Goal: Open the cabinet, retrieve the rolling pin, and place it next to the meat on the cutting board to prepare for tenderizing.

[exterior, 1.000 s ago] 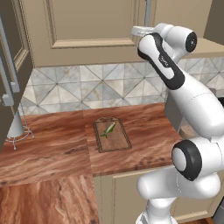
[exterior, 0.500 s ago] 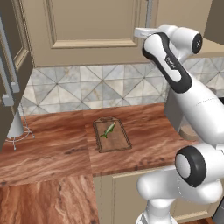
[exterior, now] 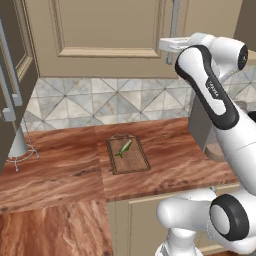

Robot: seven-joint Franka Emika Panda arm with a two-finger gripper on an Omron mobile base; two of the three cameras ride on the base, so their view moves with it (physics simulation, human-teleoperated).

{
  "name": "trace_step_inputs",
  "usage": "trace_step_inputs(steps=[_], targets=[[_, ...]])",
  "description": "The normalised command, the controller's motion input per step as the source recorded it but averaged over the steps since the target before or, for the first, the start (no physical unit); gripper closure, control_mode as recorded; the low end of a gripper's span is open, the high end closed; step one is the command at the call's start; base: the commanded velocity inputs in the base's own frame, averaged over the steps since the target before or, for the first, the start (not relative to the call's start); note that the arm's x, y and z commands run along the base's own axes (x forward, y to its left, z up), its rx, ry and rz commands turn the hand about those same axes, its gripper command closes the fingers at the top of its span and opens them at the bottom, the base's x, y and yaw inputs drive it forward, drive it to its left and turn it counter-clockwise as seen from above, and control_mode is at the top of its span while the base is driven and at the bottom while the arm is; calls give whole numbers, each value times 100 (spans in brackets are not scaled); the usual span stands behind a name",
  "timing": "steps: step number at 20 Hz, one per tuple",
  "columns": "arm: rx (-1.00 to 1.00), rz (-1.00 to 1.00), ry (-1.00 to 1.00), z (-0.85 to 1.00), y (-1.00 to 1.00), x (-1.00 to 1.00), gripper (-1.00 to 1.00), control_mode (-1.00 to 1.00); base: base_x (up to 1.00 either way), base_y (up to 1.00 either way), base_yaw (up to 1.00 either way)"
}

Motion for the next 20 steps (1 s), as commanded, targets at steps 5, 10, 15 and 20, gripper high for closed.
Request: trace_step_inputs(steps=[5, 10, 15, 20], targets=[[0, 11, 0, -46, 56, -62, 100, -100, 0, 0, 0], [0, 10, 0, -46, 57, -64, 100, -100, 0, 0, 0], [0, 6, 0, -41, 60, -59, 100, -100, 0, 0, 0], [0, 2, -1, -28, 27, -59, -100, -100, 0, 0, 0]])
